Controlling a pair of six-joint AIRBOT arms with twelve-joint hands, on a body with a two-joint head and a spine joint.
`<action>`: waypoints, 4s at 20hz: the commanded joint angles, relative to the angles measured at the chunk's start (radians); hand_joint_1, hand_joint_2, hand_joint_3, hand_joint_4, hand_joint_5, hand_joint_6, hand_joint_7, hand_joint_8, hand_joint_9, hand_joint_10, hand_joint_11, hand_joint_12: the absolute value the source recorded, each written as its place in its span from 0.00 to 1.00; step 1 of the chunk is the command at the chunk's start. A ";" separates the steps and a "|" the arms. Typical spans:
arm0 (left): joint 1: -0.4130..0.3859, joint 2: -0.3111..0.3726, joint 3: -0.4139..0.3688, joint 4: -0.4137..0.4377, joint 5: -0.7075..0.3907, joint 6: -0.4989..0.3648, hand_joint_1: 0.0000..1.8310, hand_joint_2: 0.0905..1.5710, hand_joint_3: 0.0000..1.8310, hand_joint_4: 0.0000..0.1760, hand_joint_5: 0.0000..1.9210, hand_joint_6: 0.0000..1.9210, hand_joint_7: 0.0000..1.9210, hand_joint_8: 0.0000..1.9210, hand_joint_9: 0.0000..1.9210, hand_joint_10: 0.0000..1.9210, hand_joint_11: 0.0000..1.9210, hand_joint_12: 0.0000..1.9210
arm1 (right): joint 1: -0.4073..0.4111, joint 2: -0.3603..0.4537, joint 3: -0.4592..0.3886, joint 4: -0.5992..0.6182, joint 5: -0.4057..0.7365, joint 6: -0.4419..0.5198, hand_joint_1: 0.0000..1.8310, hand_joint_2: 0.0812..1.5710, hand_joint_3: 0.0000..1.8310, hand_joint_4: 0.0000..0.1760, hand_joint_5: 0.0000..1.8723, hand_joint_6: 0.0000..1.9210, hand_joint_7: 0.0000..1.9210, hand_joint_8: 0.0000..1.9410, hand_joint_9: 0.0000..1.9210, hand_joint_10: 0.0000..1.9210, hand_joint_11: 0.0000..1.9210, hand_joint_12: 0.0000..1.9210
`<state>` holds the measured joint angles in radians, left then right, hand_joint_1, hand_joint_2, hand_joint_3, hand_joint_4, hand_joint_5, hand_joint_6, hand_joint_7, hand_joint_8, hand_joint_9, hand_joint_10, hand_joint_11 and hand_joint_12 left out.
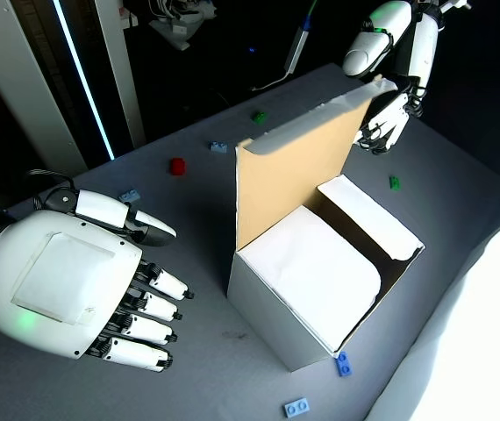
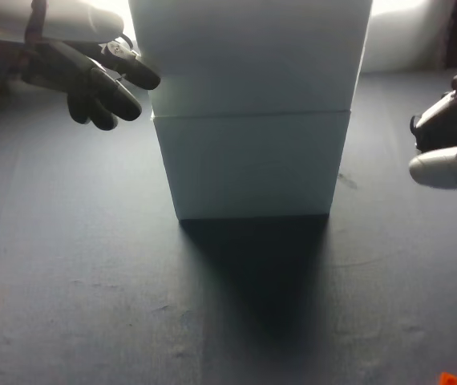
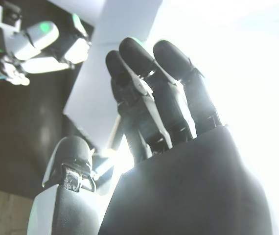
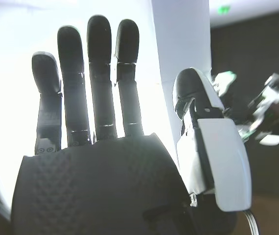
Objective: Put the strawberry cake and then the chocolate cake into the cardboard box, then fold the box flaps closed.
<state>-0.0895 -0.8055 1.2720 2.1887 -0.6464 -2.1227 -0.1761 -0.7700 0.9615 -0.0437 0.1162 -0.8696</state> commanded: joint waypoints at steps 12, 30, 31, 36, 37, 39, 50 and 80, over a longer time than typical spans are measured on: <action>-0.052 -0.023 -0.021 -0.062 0.109 0.011 0.10 0.79 0.00 0.00 0.35 0.00 0.48 0.00 0.34 0.46 0.16 0.83 | -0.092 0.078 0.008 -0.560 0.493 0.918 0.04 0.82 0.00 0.00 0.38 0.49 0.40 0.52 0.30 0.68 0.14 0.94; -0.193 -0.025 0.051 0.038 -0.071 0.004 0.10 0.80 0.00 0.00 0.34 0.00 0.48 0.00 0.34 0.46 0.16 0.83 | -0.083 0.113 0.118 -0.374 0.298 0.711 0.05 0.83 0.00 0.00 0.36 0.52 0.39 0.54 0.29 0.68 0.12 0.95; -0.200 -0.024 0.051 0.035 -0.071 0.003 0.10 0.79 0.00 0.00 0.34 0.00 0.48 0.00 0.34 0.46 0.17 0.84 | -0.083 0.113 0.118 -0.374 0.298 0.710 0.05 0.83 0.00 0.00 0.36 0.52 0.39 0.54 0.29 0.68 0.12 0.94; -0.231 -0.025 0.045 0.012 -0.050 0.003 0.10 0.79 0.00 0.00 0.35 0.00 0.48 0.00 0.34 0.46 0.16 0.83 | -0.084 0.108 0.118 -0.374 0.298 0.703 0.07 0.82 0.00 0.00 0.37 0.51 0.40 0.52 0.30 0.68 0.13 0.95; -0.236 -0.026 0.044 0.008 -0.036 0.003 0.10 0.80 0.00 0.00 0.35 0.00 0.48 0.00 0.34 0.46 0.16 0.83 | -0.085 0.106 0.118 -0.374 0.298 0.700 0.07 0.82 0.00 0.00 0.37 0.51 0.40 0.52 0.29 0.68 0.13 0.95; -0.238 -0.035 0.044 0.004 -0.020 0.004 0.10 0.80 0.00 0.00 0.35 0.00 0.48 0.00 0.34 0.46 0.16 0.83 | -0.085 0.103 0.118 -0.374 0.298 0.694 0.07 0.82 0.00 0.00 0.37 0.51 0.40 0.52 0.30 0.68 0.13 0.94; -0.144 -0.098 0.051 -0.155 0.017 0.116 0.11 0.79 0.00 0.00 0.35 0.00 0.48 0.00 0.34 0.46 0.17 0.83 | -0.088 0.101 0.117 -0.374 0.299 0.691 0.06 0.82 0.00 0.00 0.37 0.52 0.39 0.54 0.29 0.68 0.14 0.94; -0.034 -0.135 0.099 -0.135 -0.030 0.193 0.11 0.79 0.00 0.00 0.36 0.00 0.49 0.00 0.35 0.47 0.17 0.82 | -0.061 0.110 0.002 -0.471 0.329 0.700 0.04 0.82 0.00 0.00 0.37 0.53 0.38 0.56 0.28 0.70 0.13 0.96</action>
<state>-0.1081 -0.9443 1.3685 2.1277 -0.7235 -1.9137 -0.2493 -0.6689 0.9649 -0.5362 0.3470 -0.1787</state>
